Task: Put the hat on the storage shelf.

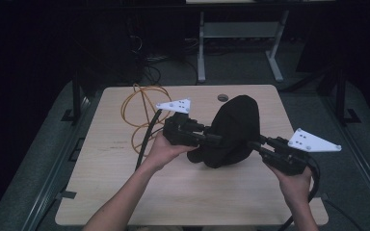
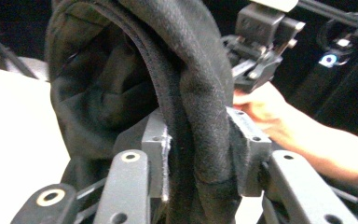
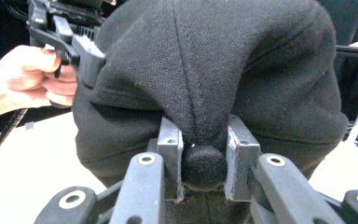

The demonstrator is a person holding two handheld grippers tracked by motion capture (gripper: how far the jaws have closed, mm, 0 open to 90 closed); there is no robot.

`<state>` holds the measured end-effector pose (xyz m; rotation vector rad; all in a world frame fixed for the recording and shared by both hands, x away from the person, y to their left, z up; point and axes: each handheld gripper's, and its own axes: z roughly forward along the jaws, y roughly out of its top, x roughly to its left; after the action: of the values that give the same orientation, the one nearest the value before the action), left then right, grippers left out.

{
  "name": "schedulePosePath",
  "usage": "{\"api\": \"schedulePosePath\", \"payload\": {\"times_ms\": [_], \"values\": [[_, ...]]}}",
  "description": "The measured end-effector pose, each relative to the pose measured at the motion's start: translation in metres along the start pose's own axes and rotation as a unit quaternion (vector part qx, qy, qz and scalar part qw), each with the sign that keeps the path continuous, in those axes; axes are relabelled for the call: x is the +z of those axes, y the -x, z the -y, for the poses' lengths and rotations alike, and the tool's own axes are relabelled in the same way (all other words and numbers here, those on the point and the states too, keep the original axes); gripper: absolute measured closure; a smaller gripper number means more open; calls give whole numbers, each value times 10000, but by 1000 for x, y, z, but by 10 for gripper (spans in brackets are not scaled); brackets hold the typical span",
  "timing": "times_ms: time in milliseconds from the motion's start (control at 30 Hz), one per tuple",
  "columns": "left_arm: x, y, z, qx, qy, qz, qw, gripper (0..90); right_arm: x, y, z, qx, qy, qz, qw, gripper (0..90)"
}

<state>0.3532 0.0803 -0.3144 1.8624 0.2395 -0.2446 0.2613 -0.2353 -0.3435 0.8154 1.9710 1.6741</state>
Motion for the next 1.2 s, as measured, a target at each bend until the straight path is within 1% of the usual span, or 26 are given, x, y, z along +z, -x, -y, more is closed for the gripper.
{"api": "schedulePosePath", "payload": {"times_ms": [67, 167, 200, 233, 267, 300, 333, 367, 433, 533, 600, 633, 667, 733, 767, 800, 833, 867, 933, 1000, 1033, 1067, 1100, 1133, 1167, 1200], "values": [[-4, 1, 2, 34, -36, -102, 9999, 598, 2, -1, -6, -66, -83, -23, 9999, 722], [-9, 1, 4, 60, -49, -243, 9997, 563, 4, -1, -10, -74, -99, -25, 9999, 722], [-9, 1, 4, 60, -49, -243, 9997, 550, 4, -1, -10, -74, -99, -25, 9999, 722], [-13, 2, 5, 82, -82, -354, 9993, 538, 5, 0, -13, -87, -132, 0, 9999, 722], [-13, 2, 5, 82, -82, -354, 9993, 528, 5, 0, -13, -87, -132, 0, 9999, 722], [-16, 4, 6, 107, -94, -456, 9989, 512, 5, 2, -16, -123, -176, 54, 9998, 722], [-16, 4, 6, 107, -94, -456, 9989, 506, 5, 2, -16, -123, -176, 54, 9998, 722], [-20, 6, 8, 183, -142, -580, 9980, 492, 4, 3, -20, -143, -192, 63, 9997, 723], [-23, 8, 10, 189, -162, -675, 9974, 475, 3, 4, -25, -208, -179, 114, 9996, 723], [-26, 11, 13, 194, -213, -770, 9966, 457, 0, 6, -29, -181, -154, 146, 9996, 723], [-31, 16, 20, 246, -279, -915, 9951, 444, -4, 10, -34, -168, -145, 188, 9996, 724], [-31, 16, 20, 246, -279, -915, 9951, 439, -4, 10, -34, -168, -145, 188, 9996, 724], [-35, 19, 25, 325, -348, -1028, 9936, 434, -4, 12, -37, -168, -159, 209, 9995, 724], [-39, 22, 31, 340, -346, -1133, 9924, 431, -5, 14, -39, -173, -183, 215, 9995, 724], [-43, 24, 35, 323, -346, -1187, 9918, 426, -5, 15, -40, -160, -184, 217, 9995, 724], [-43, 24, 35, 323, -346, -1187, 9918, 426, -5, 15, -40, -160, -184, 217, 9995, 724], [-45, 26, 38, 316, -357, -1229, 9913, 426, -4, 16, -41, -170, -211, 220, 9994, 724], [-47, 27, 42, 341, -399, -1302, 9901, 417, -3, 17, -44, -210, -237, 232, 9992, 724], [-53, 31, 51, 348, -464, -1447, 9878, 414, -2, 18, -47, -197, -247, 221, 9993, 724], [-55, 33, 54, 324, -443, -1473, 9876, 407, -2, 19, -49, -202, -249, 214, 9993, 724], [-59, 35, 59, 321, -470, -1538, 9865, 402, 0, 20, -53, -222, -241, 198, 9993, 724], [-59, 35, 59, 321, -470, -1538, 9865, 397, 0, 20, -53, -222, -241, 198, 9993, 724], [-62, 37, 62, 323, -473, -1629, 9850, 397, 1, 20, -55, -211, -247, 191, 9993, 724], [-64, 38, 64, 330, -487, -1667, 9843, 388, 3, 21, -60, -224, -239, 177, 9993, 724], [-68, 40, 70, 333, -517, -1756, 9825, 385, 4, 22, -62, -231, -233, 162, 9993, 724], [-68, 40, 70, 333, -517, -1756, 9825, 376, 5, 22, -64, -225, -236, 146, 9994, 724]]}}
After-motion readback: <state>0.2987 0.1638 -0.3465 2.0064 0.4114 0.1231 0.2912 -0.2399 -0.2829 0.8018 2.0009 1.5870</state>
